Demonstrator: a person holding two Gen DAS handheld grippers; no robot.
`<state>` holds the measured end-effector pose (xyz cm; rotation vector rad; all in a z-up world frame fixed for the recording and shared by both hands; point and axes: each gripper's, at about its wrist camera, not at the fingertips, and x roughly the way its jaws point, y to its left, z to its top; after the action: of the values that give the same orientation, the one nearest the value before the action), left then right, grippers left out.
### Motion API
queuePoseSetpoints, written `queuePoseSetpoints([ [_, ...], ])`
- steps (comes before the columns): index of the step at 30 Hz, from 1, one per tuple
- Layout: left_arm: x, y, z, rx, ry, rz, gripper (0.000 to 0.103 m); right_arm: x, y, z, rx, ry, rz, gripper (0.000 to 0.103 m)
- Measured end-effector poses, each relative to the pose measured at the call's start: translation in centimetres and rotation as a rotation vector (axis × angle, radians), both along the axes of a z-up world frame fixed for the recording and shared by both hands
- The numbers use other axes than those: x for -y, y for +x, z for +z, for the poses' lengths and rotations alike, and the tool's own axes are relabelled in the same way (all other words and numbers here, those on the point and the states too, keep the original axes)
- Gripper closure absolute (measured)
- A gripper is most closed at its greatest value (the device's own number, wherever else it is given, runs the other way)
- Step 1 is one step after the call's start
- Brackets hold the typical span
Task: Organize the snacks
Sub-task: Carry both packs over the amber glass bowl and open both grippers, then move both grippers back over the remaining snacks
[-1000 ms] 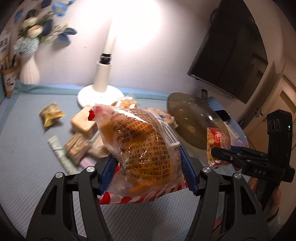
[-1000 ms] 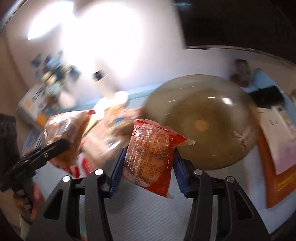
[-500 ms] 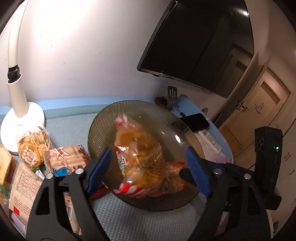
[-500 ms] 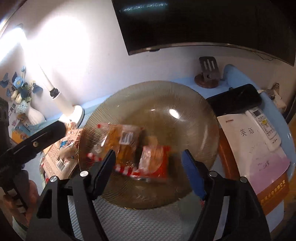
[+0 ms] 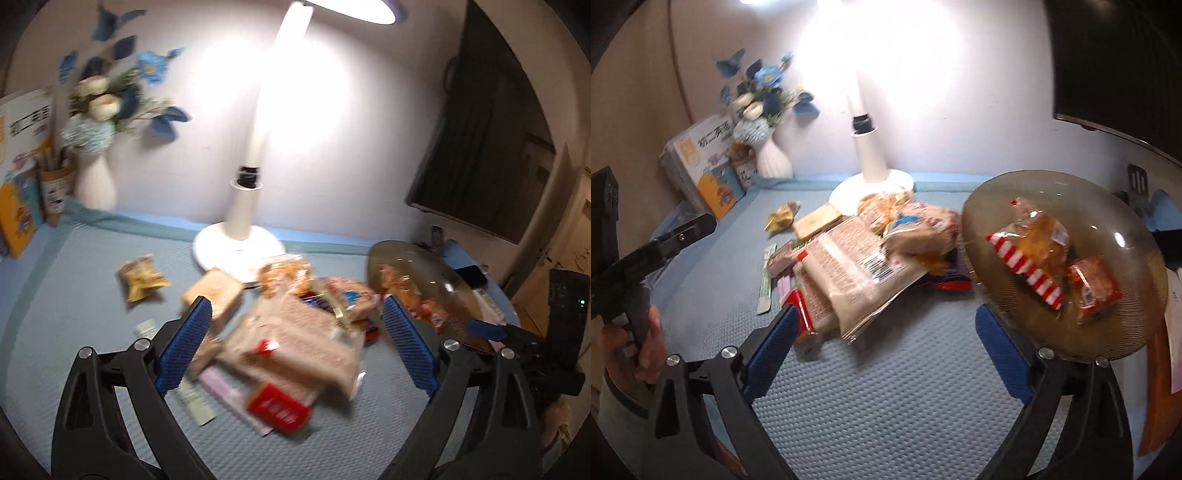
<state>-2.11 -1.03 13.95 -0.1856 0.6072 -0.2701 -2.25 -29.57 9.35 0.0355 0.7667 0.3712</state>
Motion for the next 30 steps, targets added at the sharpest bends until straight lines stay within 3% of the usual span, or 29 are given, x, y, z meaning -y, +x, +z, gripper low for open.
queuePoseSetpoints([
  [3,-3.9,-1.6,-3.5,-0.008,0.188,0.214,0.009,-2.4,0.2,-2.5,0.037,-0.07,0.041,0.005],
  [6,-8.0,-1.4,-7.2,-0.089,0.142,0.278,0.01,-3.5,1.6,-4.7,0.02,-0.141,0.031,0.005],
  [9,-9.8,-0.6,-9.4,-0.12,0.137,0.329,0.009,-3.3,2.1,-6.1,-0.017,-0.128,0.02,0.005],
  [17,-8.7,0.3,-10.7,-0.164,0.144,0.271,0.009,-3.1,2.8,-7.0,-0.066,-0.128,0.0,0.005],
  [30,-8.5,0.3,-10.8,-0.173,0.154,0.271,0.009,-3.7,2.4,-6.9,-0.046,-0.149,0.029,0.005],
])
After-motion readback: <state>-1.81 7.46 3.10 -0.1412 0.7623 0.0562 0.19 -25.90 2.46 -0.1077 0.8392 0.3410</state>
